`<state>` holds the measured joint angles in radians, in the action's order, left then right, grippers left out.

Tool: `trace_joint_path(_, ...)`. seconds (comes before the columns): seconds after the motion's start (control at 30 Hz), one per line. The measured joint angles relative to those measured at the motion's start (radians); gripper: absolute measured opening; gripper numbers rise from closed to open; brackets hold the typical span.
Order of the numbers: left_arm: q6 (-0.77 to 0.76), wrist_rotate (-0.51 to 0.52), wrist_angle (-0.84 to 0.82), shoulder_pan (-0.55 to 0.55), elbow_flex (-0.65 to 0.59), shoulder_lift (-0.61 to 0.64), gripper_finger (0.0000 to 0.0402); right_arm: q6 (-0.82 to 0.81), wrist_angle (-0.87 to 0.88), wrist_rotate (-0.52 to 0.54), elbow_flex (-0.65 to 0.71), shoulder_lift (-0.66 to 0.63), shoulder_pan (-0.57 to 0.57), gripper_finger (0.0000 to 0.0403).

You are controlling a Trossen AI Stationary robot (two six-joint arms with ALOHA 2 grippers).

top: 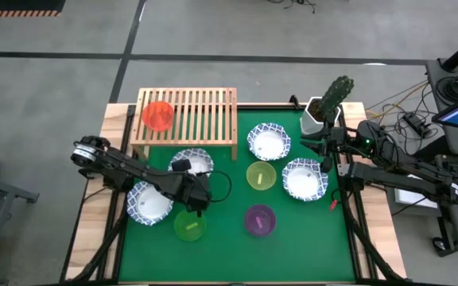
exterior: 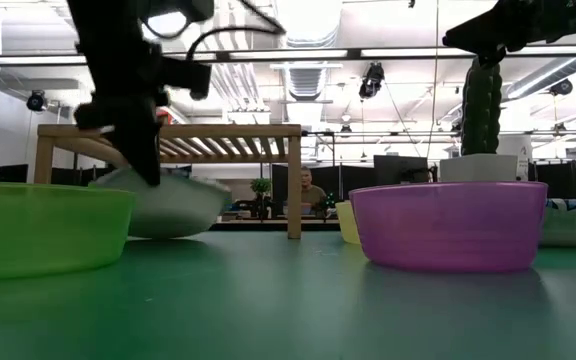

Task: Place and stack bowls onto a shelf
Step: Put the blue patterned bowl on the shelf

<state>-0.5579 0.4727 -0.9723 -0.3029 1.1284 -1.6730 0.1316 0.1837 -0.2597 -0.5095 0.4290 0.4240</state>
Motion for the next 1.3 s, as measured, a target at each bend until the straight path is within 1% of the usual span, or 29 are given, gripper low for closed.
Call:
trace_joint_path(0.2,0.011,-0.02,-0.099,-0.016,0.133,0.0,0.0,0.0,0.0,0.0,0.0,0.0,0.0,0.007)
trace_joint_path(0.37,0.079,-0.05,-0.12,-0.022,0.293,0.0,0.0,0.0,0.0,0.0,0.0,0.0,0.0,0.007)
trace_joint_path(0.53,0.193,-0.092,-0.121,-0.022,0.469,0.001,0.0,0.0,0.0,0.0,0.0,0.0,0.0,0.007)
trace_joint_path(0.63,0.289,-0.088,-0.124,-0.022,0.559,0.001,0.0,0.0,0.0,0.0,0.0,0.0,0.0,0.007)
trace_joint_path(0.73,0.401,-0.015,-0.128,-0.017,0.628,0.001,0.0,0.0,0.0,0.0,0.0,0.0,0.0,0.007)
trace_joint_path(0.87,0.513,0.159,-0.166,0.022,0.675,0.002,0.0,0.0,0.0,0.0,0.0,0.0,0.0,0.007)
trace_joint_path(0.93,0.539,0.22,-0.179,0.063,0.679,0.002,0.0,0.0,0.0,0.0,0.0,0.0,0.0,0.007)
trace_joint_path(1.17,0.55,0.193,-0.25,0.273,0.661,-0.008,0.0,0.001,0.001,0.0,0.0,0.0,0.0,0.007)
trace_joint_path(1.3,0.55,0.192,-0.243,0.382,0.621,-0.008,0.0,0.002,0.0,0.0,0.0,0.0,0.0,0.007)
